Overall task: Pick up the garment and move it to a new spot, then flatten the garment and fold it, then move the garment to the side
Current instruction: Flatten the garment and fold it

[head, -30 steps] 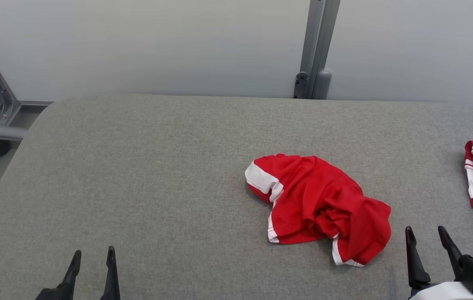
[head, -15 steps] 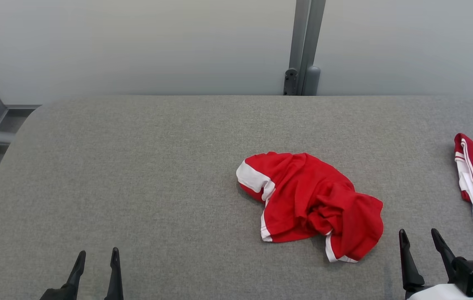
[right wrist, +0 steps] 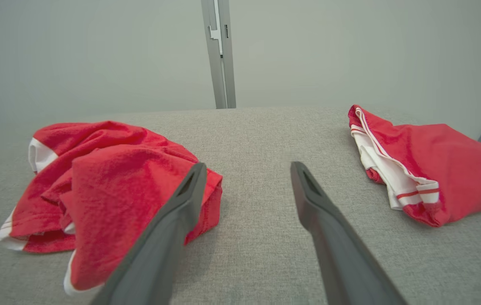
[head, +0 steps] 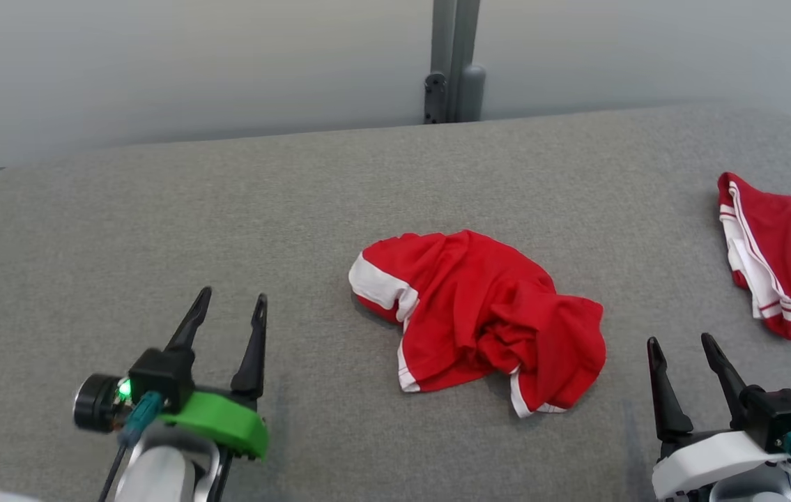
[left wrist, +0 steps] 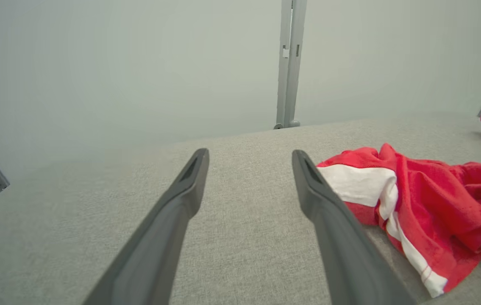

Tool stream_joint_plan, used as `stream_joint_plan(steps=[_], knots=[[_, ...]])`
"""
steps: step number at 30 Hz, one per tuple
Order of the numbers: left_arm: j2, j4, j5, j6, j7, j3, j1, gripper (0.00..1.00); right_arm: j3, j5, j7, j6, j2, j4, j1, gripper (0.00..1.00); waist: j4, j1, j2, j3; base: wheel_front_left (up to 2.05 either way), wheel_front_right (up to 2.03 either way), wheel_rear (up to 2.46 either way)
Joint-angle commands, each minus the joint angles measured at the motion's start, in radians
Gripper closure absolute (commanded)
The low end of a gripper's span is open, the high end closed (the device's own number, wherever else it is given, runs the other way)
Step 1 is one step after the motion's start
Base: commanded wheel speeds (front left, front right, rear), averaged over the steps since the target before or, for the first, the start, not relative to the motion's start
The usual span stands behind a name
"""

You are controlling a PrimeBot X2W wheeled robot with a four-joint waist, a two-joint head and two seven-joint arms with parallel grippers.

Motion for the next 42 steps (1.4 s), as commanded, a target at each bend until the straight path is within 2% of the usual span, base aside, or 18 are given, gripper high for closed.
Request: stream_joint_plan(steps=[1,10,16,20,26,27,28,29,30,34,42], knots=[[0.022,0.039,-0.004,-0.004,0.000,-0.036,-0.056,0.00,-0.001,0.007,0.000,0.000,-0.007,0.001,-0.015,0.00,-0.093,0.0000,0.0000,0.087,0.00,0.00,0.00],[0.151,0.320,-0.114,-0.002,0.000,-0.296,-0.321,0.00,-0.005,0.029,0.000,0.000,-0.004,0.010,-0.056,0.00,-0.214,0.0000,0.0000,0.169,0.00,0.00,0.00],[0.218,0.427,-0.216,-0.002,0.002,-0.445,-0.429,0.00,0.004,0.035,0.000,0.000,-0.002,0.011,-0.078,0.00,-0.260,0.0000,0.0000,0.199,0.00,0.00,0.00],[0.228,0.478,-0.271,-0.002,0.002,-0.518,-0.476,0.00,0.005,0.038,0.000,0.000,-0.001,0.011,-0.088,0.00,-0.275,0.0000,0.0000,0.213,0.00,0.00,0.00],[0.206,0.533,-0.387,-0.002,0.002,-0.631,-0.501,0.00,0.000,0.045,0.000,0.000,0.002,0.021,-0.091,0.00,-0.282,0.0000,0.0000,0.214,0.00,0.00,0.00],[0.206,0.535,-0.403,-0.002,0.002,-0.648,-0.502,0.18,-0.002,0.044,0.000,0.000,0.002,0.022,-0.089,0.00,-0.279,0.0000,0.0000,0.212,0.00,0.00,0.00],[0.205,0.536,-0.426,-0.002,0.002,-0.661,-0.503,0.64,-0.005,0.044,0.000,0.000,0.003,0.022,-0.084,0.00,-0.275,0.0000,0.0000,0.208,0.00,0.00,0.00],[0.204,0.533,-0.442,-0.002,0.002,-0.670,-0.507,0.93,-0.008,0.044,0.000,0.000,0.003,0.023,-0.080,0.00,-0.271,0.0000,0.0000,0.204,0.00,0.00,0.00],[0.204,0.528,-0.455,-0.002,0.002,-0.677,-0.509,1.00,-0.011,0.045,0.000,0.000,0.003,0.023,-0.076,0.00,-0.265,0.0000,0.0000,0.198,0.00,0.00,0.00],[0.206,0.483,-0.510,-0.002,0.001,-0.674,-0.517,1.00,-0.017,0.044,0.000,0.000,0.005,0.022,-0.056,0.00,-0.234,0.0000,0.0000,0.172,0.00,0.00,0.00],[0.192,0.335,-0.606,0.001,0.007,-0.562,-0.473,1.00,-0.023,0.038,0.000,0.000,0.001,0.024,-0.007,0.00,-0.112,0.0000,0.0000,0.093,0.00,0.00,0.00]])
